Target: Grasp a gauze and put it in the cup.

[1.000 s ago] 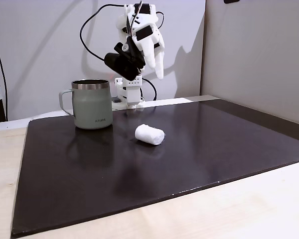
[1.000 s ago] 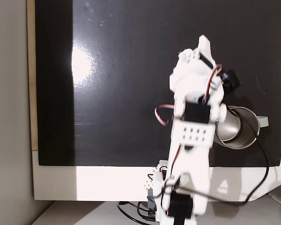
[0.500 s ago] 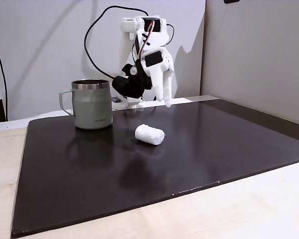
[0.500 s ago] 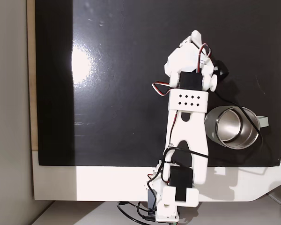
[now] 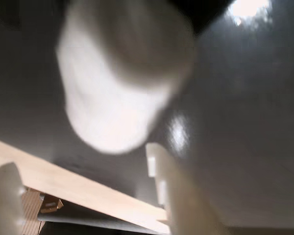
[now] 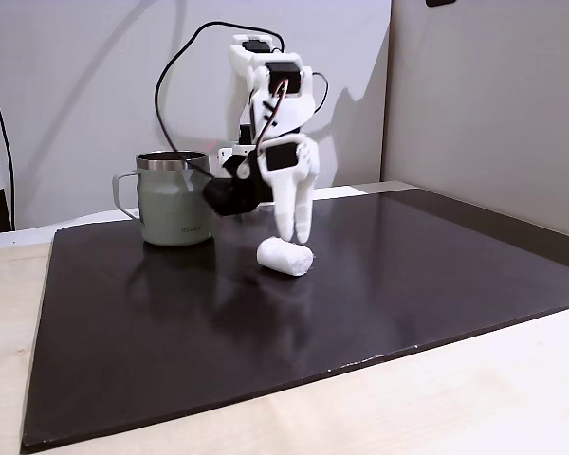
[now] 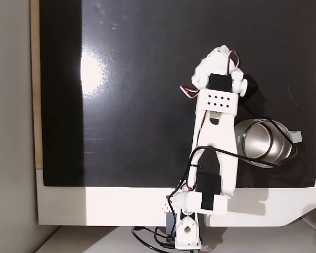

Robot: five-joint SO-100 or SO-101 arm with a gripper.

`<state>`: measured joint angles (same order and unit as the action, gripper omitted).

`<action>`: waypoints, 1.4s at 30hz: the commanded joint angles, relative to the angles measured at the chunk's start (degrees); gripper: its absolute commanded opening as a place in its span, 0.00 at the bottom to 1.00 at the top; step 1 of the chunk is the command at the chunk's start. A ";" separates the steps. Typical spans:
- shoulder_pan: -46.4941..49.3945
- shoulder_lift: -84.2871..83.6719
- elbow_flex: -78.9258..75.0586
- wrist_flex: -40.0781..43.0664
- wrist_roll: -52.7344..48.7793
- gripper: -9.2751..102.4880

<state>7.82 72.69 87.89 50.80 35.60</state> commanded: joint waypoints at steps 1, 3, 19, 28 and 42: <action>0.18 0.44 0.09 -2.64 -0.88 0.34; 0.35 0.35 2.02 -4.66 -1.23 0.34; 1.14 -1.41 6.86 -9.32 -0.09 0.20; 2.46 1.32 7.03 -9.23 -1.58 0.11; -0.62 13.45 -8.17 9.93 0.44 0.11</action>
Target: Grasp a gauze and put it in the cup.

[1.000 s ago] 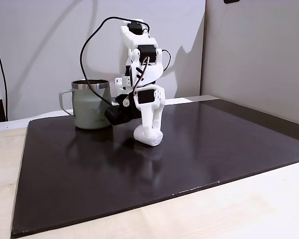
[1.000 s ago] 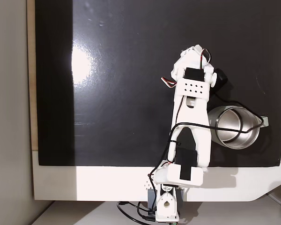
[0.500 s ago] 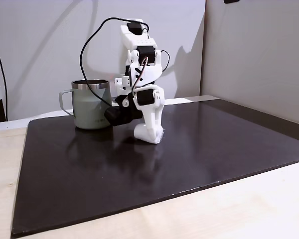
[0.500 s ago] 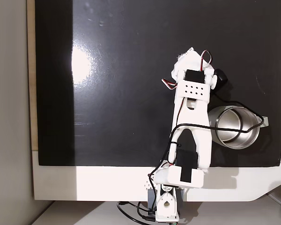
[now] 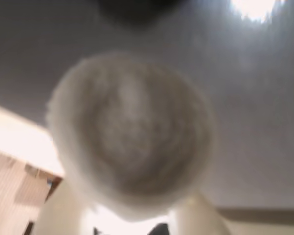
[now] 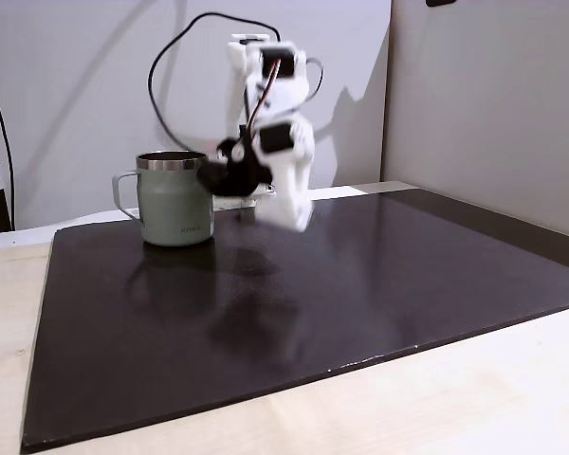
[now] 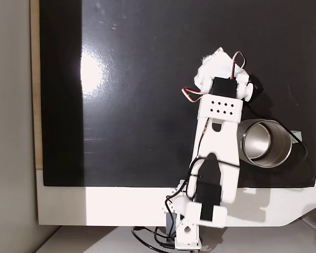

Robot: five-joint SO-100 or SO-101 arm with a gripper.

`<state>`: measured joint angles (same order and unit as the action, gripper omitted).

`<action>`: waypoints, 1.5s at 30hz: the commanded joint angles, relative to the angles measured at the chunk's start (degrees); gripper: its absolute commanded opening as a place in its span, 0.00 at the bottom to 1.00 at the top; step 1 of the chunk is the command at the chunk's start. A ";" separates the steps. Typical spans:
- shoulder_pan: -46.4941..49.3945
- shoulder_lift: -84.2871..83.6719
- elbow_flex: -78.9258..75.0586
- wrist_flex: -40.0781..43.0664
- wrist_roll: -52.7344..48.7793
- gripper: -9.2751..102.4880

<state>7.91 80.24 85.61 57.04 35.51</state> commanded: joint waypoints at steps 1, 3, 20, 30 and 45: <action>-0.70 6.77 -7.12 5.19 0.62 0.11; -0.70 8.53 -9.67 8.26 0.44 0.11; 4.92 28.39 -13.62 30.06 -12.30 0.09; 11.25 35.60 -13.97 38.94 -26.37 0.09; 30.32 34.54 -9.76 45.26 -52.91 0.09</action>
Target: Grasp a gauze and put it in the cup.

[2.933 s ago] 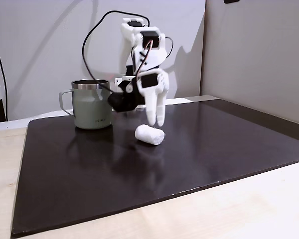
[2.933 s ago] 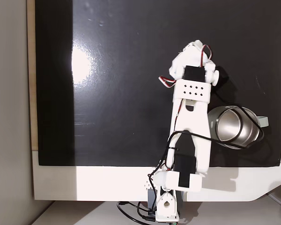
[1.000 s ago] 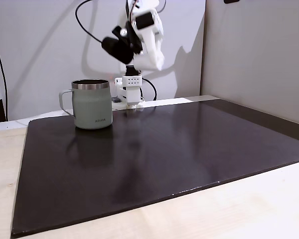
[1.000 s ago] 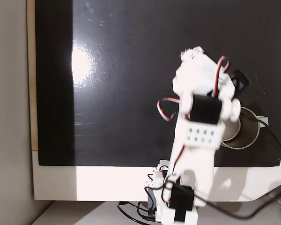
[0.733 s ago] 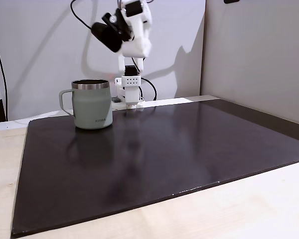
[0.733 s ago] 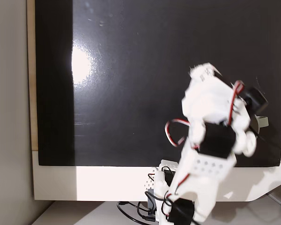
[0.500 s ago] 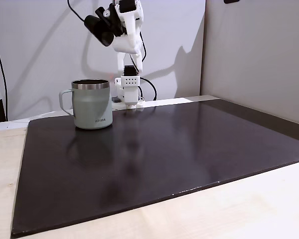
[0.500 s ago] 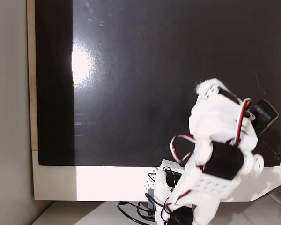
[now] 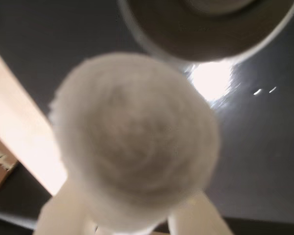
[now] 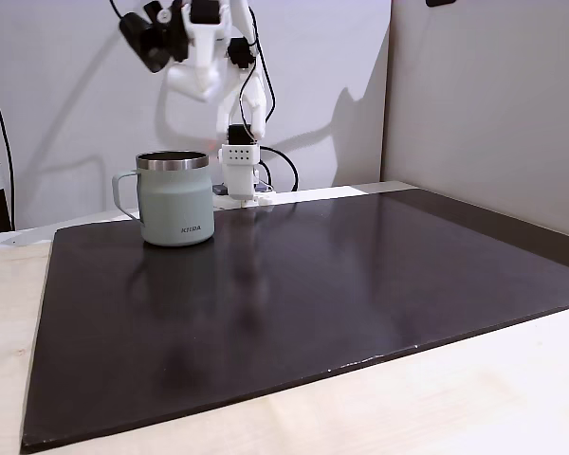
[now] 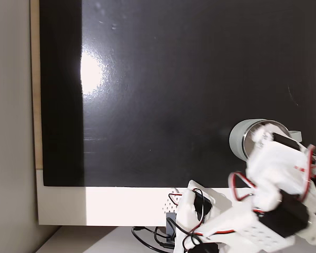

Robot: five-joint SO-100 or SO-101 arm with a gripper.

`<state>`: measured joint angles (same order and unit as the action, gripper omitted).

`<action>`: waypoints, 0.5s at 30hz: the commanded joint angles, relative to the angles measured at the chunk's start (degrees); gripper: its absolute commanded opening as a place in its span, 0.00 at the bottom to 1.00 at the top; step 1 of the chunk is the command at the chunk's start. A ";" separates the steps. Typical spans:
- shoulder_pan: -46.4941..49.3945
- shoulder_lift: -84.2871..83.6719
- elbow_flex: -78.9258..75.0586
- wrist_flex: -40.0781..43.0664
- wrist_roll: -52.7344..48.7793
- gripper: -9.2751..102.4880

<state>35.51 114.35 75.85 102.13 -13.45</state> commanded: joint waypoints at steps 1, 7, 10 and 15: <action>3.43 -0.70 0.35 0.00 -5.19 0.09; 6.77 -8.17 0.88 0.18 -11.16 0.09; 7.91 -10.11 1.41 0.18 -12.57 0.09; 8.44 -10.90 2.46 -0.18 -13.36 0.09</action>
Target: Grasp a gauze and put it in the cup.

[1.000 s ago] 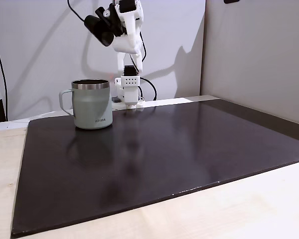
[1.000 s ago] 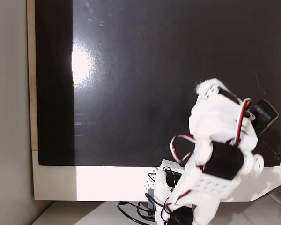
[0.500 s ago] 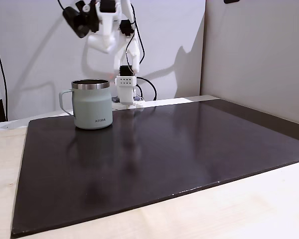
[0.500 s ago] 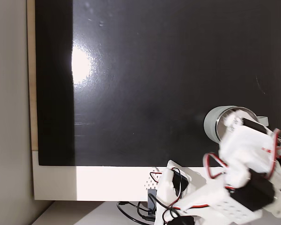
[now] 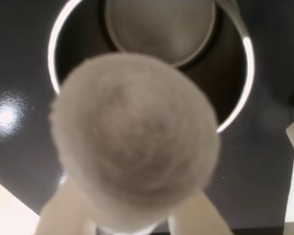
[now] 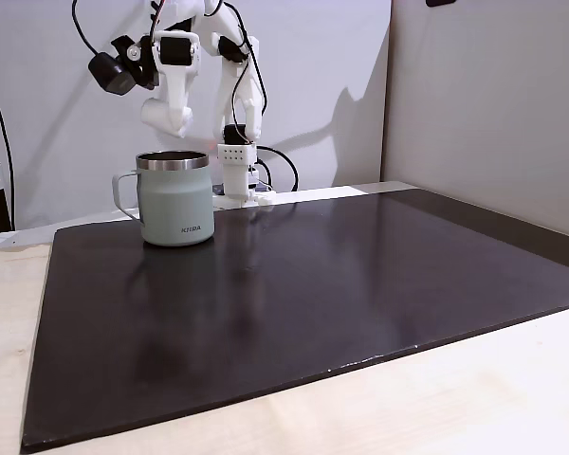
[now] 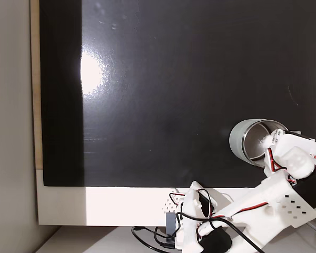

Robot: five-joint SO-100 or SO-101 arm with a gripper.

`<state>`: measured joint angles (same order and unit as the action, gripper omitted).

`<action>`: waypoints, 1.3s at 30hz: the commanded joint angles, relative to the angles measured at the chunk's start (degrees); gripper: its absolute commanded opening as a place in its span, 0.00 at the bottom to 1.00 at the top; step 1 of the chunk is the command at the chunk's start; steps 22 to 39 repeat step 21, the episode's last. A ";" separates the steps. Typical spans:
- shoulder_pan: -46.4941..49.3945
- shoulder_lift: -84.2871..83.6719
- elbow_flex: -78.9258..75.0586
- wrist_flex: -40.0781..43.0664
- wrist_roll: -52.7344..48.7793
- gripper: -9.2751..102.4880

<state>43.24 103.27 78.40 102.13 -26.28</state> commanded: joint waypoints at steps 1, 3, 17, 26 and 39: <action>0.70 0.18 0.00 -0.18 -0.53 0.09; 0.97 0.18 0.00 -0.18 0.09 0.12; 1.67 0.18 0.53 0.18 0.00 0.42; 1.67 0.26 0.88 0.26 -0.09 0.41; 1.67 0.26 0.88 0.26 -0.09 0.41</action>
